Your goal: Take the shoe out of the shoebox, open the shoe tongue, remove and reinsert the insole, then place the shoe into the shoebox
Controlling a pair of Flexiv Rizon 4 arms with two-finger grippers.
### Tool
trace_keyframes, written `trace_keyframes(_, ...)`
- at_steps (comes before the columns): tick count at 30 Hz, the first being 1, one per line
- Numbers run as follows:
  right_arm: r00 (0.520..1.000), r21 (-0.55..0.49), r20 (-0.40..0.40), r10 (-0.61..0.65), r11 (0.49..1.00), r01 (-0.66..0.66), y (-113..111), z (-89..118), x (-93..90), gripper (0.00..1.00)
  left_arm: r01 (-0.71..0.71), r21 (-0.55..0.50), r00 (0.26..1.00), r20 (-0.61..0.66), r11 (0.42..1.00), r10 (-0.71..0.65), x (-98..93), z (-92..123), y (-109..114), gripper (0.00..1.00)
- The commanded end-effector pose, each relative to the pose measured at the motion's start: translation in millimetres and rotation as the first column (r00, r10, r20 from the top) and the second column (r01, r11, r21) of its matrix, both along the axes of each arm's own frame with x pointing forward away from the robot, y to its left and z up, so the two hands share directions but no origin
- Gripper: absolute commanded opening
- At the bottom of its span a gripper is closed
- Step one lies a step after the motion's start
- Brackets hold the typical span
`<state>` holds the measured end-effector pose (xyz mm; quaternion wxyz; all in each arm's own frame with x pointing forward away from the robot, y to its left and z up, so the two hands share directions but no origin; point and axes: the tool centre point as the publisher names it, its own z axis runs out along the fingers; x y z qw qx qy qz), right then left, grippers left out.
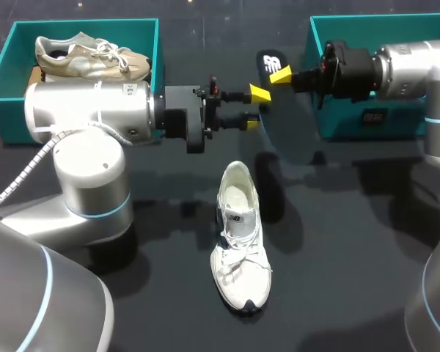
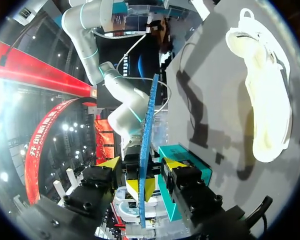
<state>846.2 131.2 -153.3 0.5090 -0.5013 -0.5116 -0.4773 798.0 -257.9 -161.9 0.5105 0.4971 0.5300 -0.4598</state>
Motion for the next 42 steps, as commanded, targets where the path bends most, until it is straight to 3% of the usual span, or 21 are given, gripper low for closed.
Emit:
trace_keyframes(1, 1.0, -0.006, -0.001, 0.006, 1.0, -0.006, 4.1, -0.2, 1.7, 0.0, -0.013, 0.0, 1.0, 0.008, 1.0, 0.013, 0.9, -2.3, -8.4, 0.44)
trace_keyframes(27, 1.0, 0.004, -0.008, 0.014, 1.0, -0.014, 13.6, -4.7, -4.9, 0.0, -0.048, 0.022, 0.999, 0.024, 0.999, 0.048, 8.2, -8.2, -15.4, 0.19)
trace_keyframes(38, 1.0, 0.006, -0.01, 0.011, 1.0, -0.011, 13.9, -4.8, -6.1, 0.0, -0.038, 0.02, 0.999, 0.028, 0.999, 0.037, 5.2, -7.7, -19.1, 0.16)
trace_keyframes(40, 1.0, 0.007, -0.01, 0.011, 1.0, -0.011, 14.3, -5.0, -6.4, 0.0, -0.035, 0.02, 0.999, 0.029, 0.999, 0.035, 4.6, -7.5, -19.7, 0.01)
trace_keyframes(42, 1.0, 0.007, -0.009, 0.011, 1.0, -0.011, 14.6, -5.0, -6.5, 0.0, -0.035, 0.021, 0.999, 0.031, 0.999, 0.034, 4.6, -7.4, -20.0, 0.0)
